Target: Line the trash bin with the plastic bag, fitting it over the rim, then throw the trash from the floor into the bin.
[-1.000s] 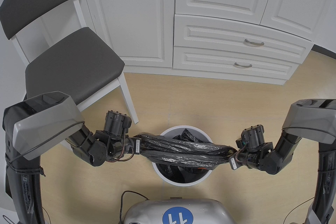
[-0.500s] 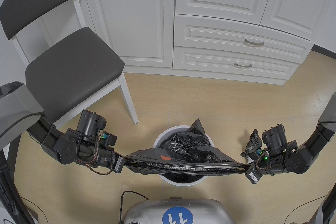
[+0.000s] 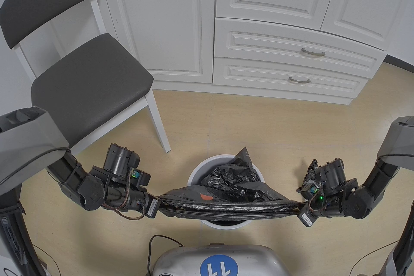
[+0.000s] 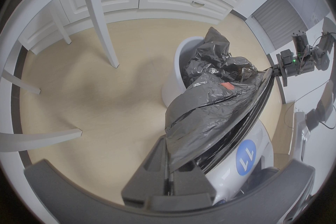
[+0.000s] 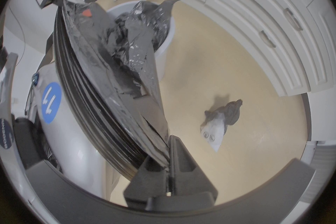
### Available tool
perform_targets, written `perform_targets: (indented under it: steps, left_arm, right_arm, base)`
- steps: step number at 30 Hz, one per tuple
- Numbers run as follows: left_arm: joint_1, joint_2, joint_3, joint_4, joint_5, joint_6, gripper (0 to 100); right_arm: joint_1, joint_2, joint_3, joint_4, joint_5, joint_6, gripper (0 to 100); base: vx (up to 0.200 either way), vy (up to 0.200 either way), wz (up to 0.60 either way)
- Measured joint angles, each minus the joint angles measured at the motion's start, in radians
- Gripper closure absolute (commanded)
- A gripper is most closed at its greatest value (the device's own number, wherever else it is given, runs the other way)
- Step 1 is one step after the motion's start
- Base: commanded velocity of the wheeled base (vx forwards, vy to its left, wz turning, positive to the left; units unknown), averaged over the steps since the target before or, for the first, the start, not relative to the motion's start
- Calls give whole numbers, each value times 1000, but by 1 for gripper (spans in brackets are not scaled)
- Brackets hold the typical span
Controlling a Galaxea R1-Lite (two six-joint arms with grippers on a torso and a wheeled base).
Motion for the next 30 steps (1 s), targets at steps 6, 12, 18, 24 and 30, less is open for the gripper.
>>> perform_targets:
  steps: [6,12,18,24,30]
  left_arm:
    - [-15,49,-11,-139,28,-97,100]
    - [-35,89,-41,-254,93,-211,100]
    - [-47,107,-36,-250,106,-204,100]
    - [-47,99,17,-185,102,-76,100]
    - [-61,98,52,-139,101,-48,100]
  right_arm:
    - [6,100,-12,-311,-11,64,100]
    - [-3,180,-27,-485,-36,112,100]
    - [-13,174,16,-376,-32,83,100]
    - [-14,115,63,-164,4,-24,100]
    - [17,108,77,-142,16,-44,100]
  base:
    - [0,0,0]
    - [0,0,0]
    - [0,0,0]
    - [0,0,0]
    - [0,0,0]
